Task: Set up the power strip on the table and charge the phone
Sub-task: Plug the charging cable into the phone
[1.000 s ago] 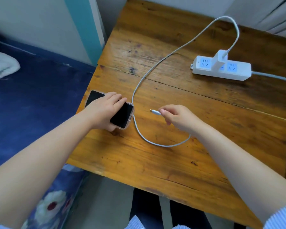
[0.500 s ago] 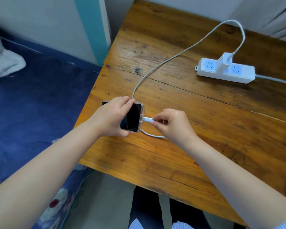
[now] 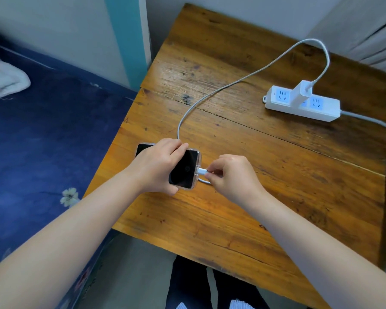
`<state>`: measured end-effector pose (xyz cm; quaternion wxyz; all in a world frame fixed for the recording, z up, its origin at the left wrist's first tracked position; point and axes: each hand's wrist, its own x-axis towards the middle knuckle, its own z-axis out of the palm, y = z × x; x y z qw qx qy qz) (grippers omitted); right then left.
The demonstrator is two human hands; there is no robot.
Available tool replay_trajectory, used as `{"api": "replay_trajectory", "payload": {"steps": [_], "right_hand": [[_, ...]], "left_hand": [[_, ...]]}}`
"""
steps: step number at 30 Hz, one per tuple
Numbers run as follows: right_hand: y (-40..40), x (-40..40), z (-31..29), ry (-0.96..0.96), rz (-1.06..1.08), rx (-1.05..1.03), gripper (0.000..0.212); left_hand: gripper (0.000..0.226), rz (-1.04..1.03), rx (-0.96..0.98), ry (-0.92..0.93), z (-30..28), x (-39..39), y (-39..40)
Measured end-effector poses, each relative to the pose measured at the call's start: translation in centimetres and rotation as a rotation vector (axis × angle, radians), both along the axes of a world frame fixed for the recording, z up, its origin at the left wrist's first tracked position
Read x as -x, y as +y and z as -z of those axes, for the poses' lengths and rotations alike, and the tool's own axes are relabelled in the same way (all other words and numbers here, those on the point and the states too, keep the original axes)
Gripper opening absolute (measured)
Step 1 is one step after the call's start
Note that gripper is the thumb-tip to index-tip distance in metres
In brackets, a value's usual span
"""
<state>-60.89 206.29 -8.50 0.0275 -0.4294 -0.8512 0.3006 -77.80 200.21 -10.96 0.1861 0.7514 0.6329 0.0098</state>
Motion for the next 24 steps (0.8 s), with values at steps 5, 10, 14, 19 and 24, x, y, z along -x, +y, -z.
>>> {"api": "replay_trajectory", "payload": {"steps": [5, 10, 14, 19, 24], "right_hand": [[0.1, -0.5, 0.6, 0.019, -0.055, 0.008, 0.015], [0.2, -1.6, 1.5, 0.023, -0.13, 0.109, 0.018], [1.7, -3.5, 1.5, -0.222, -0.35, 0.132, 0.033], [3.2, -7.1, 1.2, -0.237, -0.397, 0.202, 0.033], [2.6, -7.9, 1.6, -0.311, -0.393, -0.038, 0.034]], "left_hand": [[0.095, 0.019, -0.003, 0.03, 0.1, -0.6, -0.1], [0.095, 0.034, 0.066, 0.078, 0.7, -1.2, -0.4], [0.095, 0.008, 0.126, 0.117, 1.0, -1.1, -1.0], [0.095, -0.043, 0.19, 0.18, 1.3, -0.1, -1.8], [0.095, -0.028, 0.245, 0.235, 1.8, -1.4, -1.2]]}}
